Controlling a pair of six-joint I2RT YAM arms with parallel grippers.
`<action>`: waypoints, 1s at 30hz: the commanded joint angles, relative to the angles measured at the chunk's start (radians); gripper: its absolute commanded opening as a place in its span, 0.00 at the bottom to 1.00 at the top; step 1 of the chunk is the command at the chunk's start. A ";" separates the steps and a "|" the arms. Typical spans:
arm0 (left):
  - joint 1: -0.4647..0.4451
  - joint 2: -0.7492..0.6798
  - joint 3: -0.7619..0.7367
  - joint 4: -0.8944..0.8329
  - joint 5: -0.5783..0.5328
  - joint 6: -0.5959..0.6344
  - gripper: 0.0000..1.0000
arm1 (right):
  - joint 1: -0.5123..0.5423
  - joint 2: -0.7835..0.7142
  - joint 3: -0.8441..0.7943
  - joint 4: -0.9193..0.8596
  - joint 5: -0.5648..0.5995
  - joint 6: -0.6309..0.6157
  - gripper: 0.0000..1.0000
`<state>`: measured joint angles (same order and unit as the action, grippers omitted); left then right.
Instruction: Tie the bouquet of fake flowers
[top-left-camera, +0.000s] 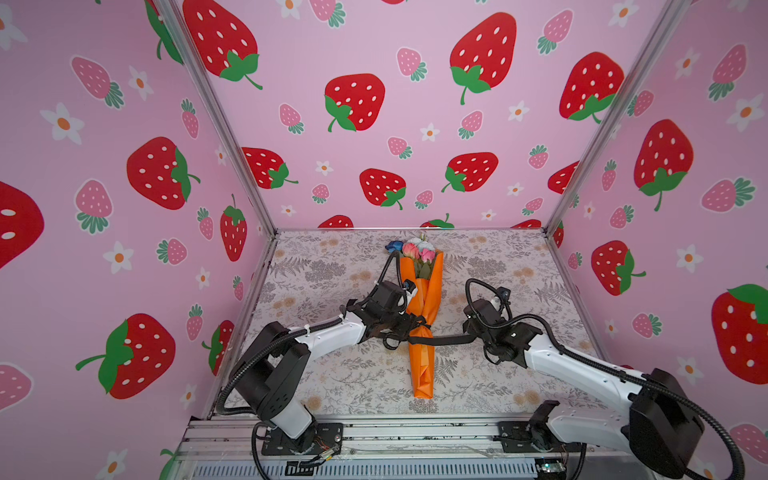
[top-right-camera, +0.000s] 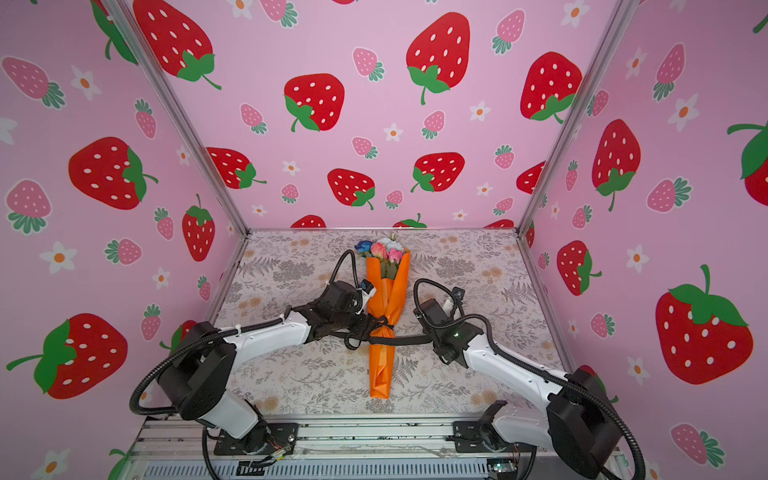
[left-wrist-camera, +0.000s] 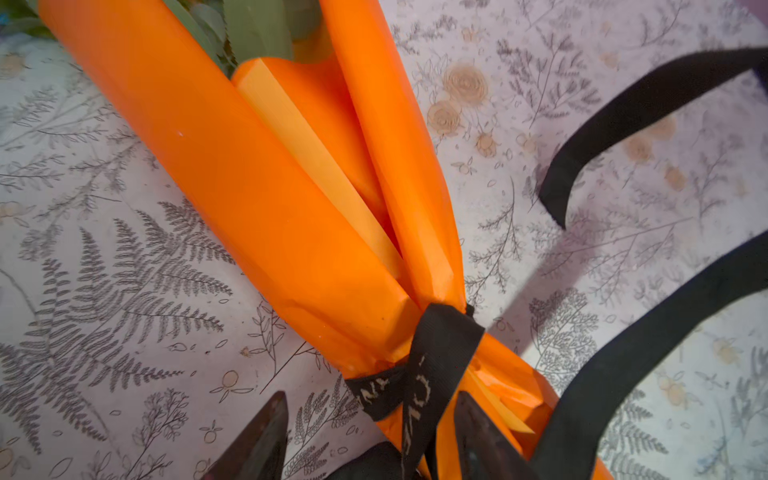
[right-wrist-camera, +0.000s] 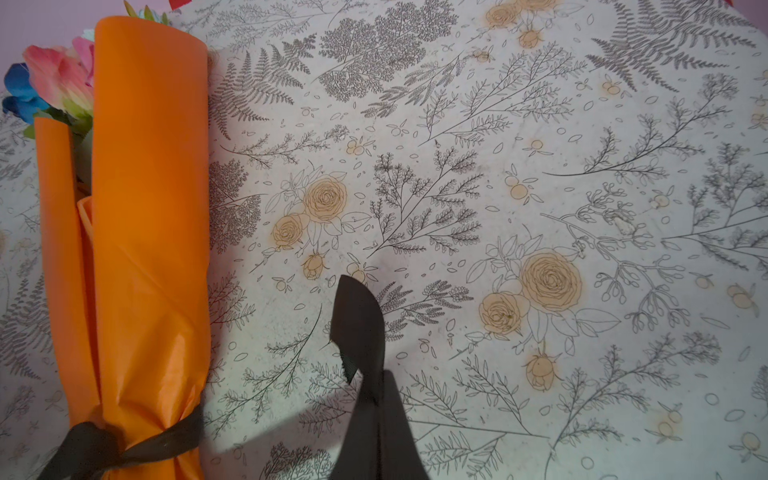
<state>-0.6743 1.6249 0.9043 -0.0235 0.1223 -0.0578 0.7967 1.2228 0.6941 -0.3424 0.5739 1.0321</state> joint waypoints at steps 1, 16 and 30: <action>0.001 0.017 0.042 -0.013 0.059 0.030 0.64 | -0.015 0.021 -0.017 0.006 -0.025 -0.003 0.00; 0.007 0.084 0.058 0.095 0.039 -0.052 0.50 | -0.021 0.058 -0.070 0.042 -0.116 -0.058 0.00; 0.027 0.069 0.027 0.158 0.023 -0.105 0.42 | -0.022 0.044 -0.066 0.023 -0.167 -0.104 0.22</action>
<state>-0.6518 1.7229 0.9333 0.1062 0.1482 -0.1528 0.7803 1.2797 0.6327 -0.2955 0.4091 0.9348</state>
